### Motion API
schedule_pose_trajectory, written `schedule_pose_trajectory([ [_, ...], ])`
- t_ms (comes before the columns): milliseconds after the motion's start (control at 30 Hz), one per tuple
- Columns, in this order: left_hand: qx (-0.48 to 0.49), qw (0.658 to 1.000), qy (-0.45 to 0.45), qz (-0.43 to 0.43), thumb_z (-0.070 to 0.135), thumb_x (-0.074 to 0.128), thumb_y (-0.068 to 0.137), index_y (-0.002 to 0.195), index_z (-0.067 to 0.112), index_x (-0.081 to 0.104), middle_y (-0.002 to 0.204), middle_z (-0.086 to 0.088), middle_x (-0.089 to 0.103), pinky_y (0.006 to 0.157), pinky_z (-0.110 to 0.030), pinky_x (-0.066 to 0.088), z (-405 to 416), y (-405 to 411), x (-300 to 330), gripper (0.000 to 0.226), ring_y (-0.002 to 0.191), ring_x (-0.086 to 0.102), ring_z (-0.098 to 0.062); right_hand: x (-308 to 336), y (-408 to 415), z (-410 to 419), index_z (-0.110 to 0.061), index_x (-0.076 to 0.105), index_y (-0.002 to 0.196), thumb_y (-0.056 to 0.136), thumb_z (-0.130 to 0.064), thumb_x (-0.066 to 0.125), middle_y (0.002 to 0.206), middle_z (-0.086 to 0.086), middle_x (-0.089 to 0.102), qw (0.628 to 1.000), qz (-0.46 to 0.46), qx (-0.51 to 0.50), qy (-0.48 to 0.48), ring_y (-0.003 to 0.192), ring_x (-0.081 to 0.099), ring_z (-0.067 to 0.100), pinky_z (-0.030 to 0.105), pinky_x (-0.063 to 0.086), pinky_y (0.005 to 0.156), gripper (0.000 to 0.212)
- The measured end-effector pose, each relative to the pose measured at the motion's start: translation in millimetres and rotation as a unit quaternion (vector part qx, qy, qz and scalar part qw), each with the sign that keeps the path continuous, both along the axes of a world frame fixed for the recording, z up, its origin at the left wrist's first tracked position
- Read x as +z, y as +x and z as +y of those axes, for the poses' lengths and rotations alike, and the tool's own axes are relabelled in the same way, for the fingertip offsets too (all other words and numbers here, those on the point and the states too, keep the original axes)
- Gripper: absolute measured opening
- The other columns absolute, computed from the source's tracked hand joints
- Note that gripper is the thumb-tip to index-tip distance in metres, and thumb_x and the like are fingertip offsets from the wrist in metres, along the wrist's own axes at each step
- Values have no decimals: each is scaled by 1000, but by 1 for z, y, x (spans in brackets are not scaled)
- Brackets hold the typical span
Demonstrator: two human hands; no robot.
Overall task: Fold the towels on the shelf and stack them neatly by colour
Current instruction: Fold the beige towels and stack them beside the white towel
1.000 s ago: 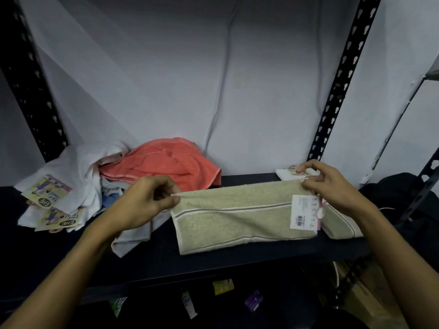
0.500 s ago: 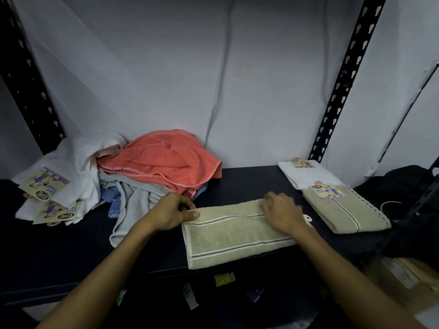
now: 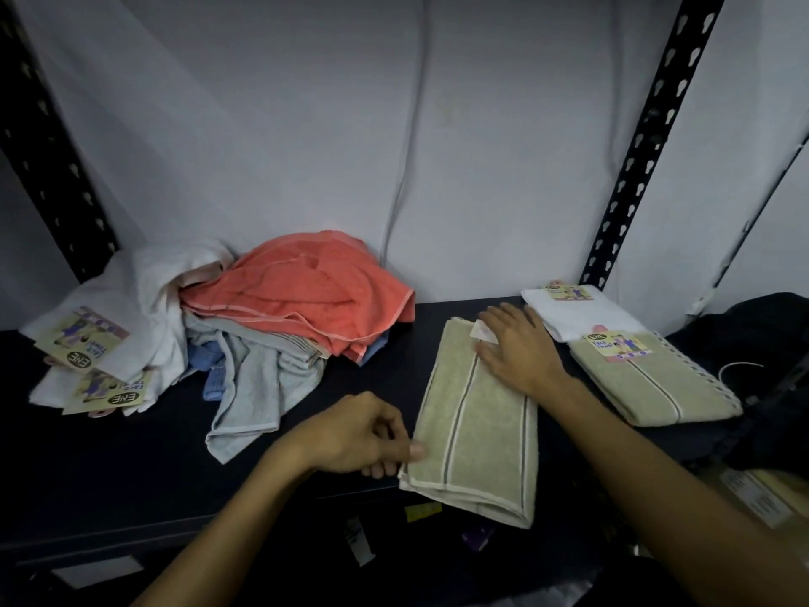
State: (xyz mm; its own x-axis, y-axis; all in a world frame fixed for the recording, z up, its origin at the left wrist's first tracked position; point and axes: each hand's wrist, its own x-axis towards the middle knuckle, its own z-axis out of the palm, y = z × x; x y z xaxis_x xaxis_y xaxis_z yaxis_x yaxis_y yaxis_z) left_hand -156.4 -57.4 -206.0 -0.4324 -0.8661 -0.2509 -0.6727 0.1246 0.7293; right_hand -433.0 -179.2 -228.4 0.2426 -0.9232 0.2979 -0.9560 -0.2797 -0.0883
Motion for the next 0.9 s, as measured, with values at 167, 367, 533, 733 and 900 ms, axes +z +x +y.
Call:
schedule_pose_trajectory([
  [167,93,983,-156,-33,43,63,97,86,17,69,75,5,70,75,-28,53,-51,-30,-2,28,69,65,-5,-18,14,65,-10,51,140,101,-38,46,145,11,51,975,-176,-113,78,136,43,29,43,33,111,48],
  [367,197,966,-158,59,14,68,89,105,19,71,101,-6,68,88,-29,55,-134,-83,-37,17,90,65,-16,-37,-2,52,-19,27,156,105,-53,31,167,5,15,980,-135,-44,139,155,7,20,43,12,125,62],
  [533,213,949,-228,40,-5,55,87,105,7,75,93,-6,70,81,-27,52,-147,-86,-38,29,85,66,-17,-25,-24,17,-20,30,157,101,-58,38,167,3,18,977,-136,11,167,154,9,16,43,11,125,68],
  [733,16,950,-301,-81,31,51,100,136,16,60,142,-7,54,109,-43,43,-116,-103,-37,39,132,51,-28,-19,-11,46,-12,40,151,103,-41,48,162,11,31,978,-191,-16,77,151,23,24,39,20,123,56],
  [900,-82,955,-193,-211,73,17,98,160,41,2,169,7,-14,123,-49,-15,-109,-89,-50,71,153,-22,-13,-40,-27,110,-31,6,160,104,-55,24,166,-17,-4,985,-68,-30,155,152,-9,2,36,-4,124,64],
])
